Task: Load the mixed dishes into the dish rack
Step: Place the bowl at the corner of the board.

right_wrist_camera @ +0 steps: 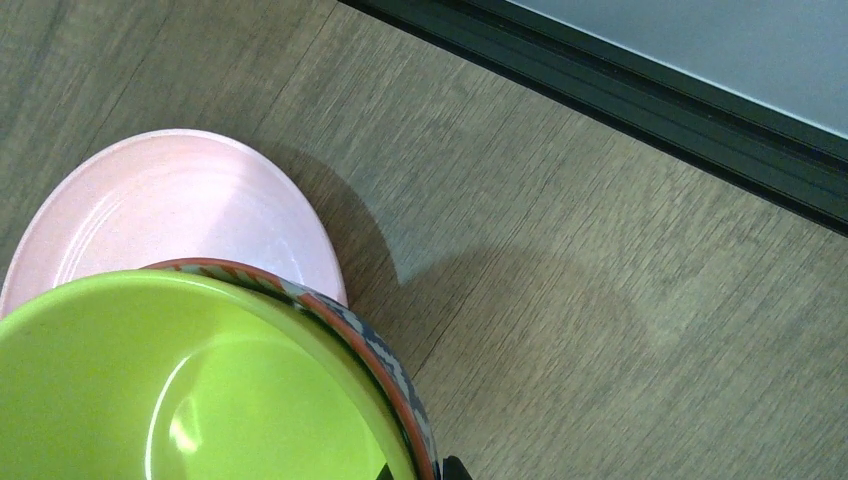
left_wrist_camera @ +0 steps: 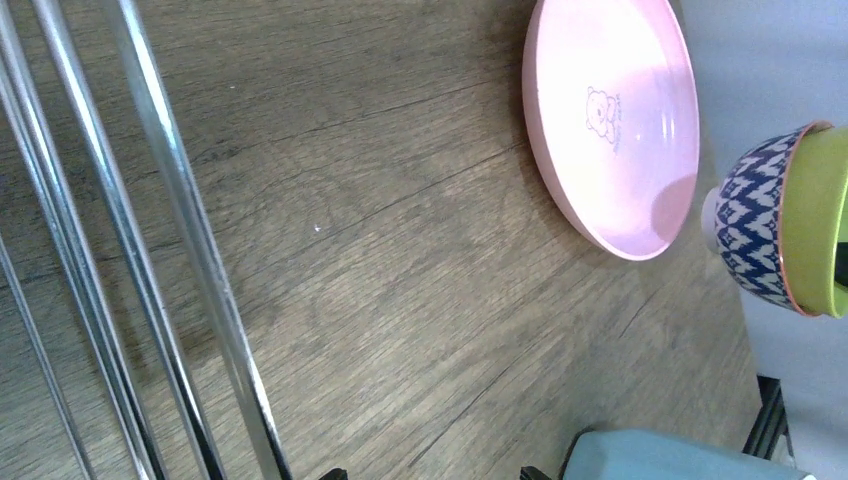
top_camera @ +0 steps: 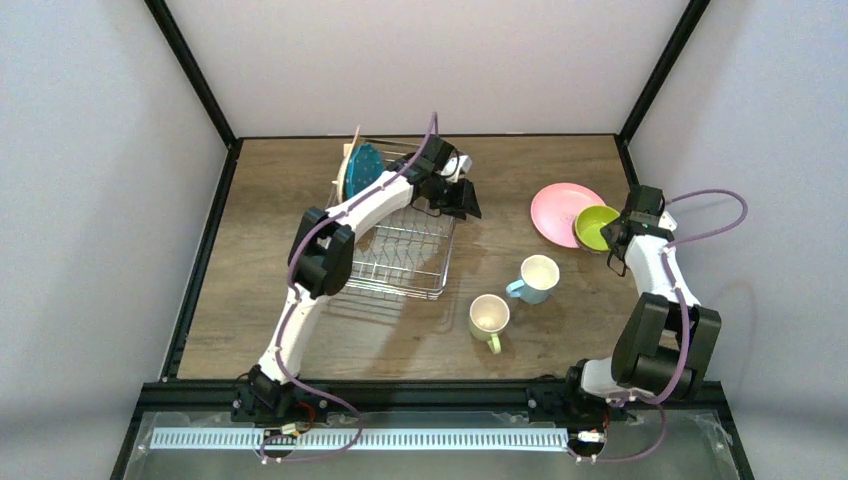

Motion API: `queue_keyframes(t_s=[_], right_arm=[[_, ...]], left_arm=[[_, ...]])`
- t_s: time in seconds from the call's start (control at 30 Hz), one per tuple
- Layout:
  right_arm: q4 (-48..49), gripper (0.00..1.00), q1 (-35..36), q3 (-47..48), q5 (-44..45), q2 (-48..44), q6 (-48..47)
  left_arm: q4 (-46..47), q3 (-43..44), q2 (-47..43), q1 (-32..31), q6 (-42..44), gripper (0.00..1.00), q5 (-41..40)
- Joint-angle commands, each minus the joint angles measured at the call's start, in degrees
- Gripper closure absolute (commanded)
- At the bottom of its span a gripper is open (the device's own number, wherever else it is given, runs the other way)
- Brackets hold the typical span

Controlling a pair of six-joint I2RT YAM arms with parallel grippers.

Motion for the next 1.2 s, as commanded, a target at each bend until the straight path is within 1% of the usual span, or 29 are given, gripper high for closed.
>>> queue_keyframes(t_s=[0.0,0.27,0.53,0.87,0.93,1.0,1.17], right_arm=[[3.2,0.99,-0.1,-0.4,1.3,-2.0,1.2],[3.8,0.99,-0.1,-0.1,1.8,-1.6,0.9],[3.7,0.99,-0.1,0.3,2.1,-1.1,0.9],[4.0,0.99,-0.2,-0.5,2.2,-0.7,1.3],[4.2,0.99,-0.1,-0.6,2.3,-0.7,1.4],[4.3,0.99,-0.1,-0.9,2.2,-0.8,1.6],[5.2,0.99,-0.1,-3.2,2.1,-2.0,2.8]], left_arm=[[-3.4,-2.0,5.5,1.7,0.5,0.0,-1.2],[-4.8,-3.0,6.6,3.8,-1.8,0.0,-2.8],[-0.6,-11.5,3.5,6.5,-4.7,0.0,-3.5],[-1.4,-12.1,3.0,7.3,-4.1,0.0,-3.5],[-1.2,-12.5,3.0,7.5,-4.2,0.0,-2.7],[0.6,-14.0,2.6,7.9,-5.0,0.0,0.7],[1.1,-15.0,1.2,8.2,-5.2,0.0,2.4]])
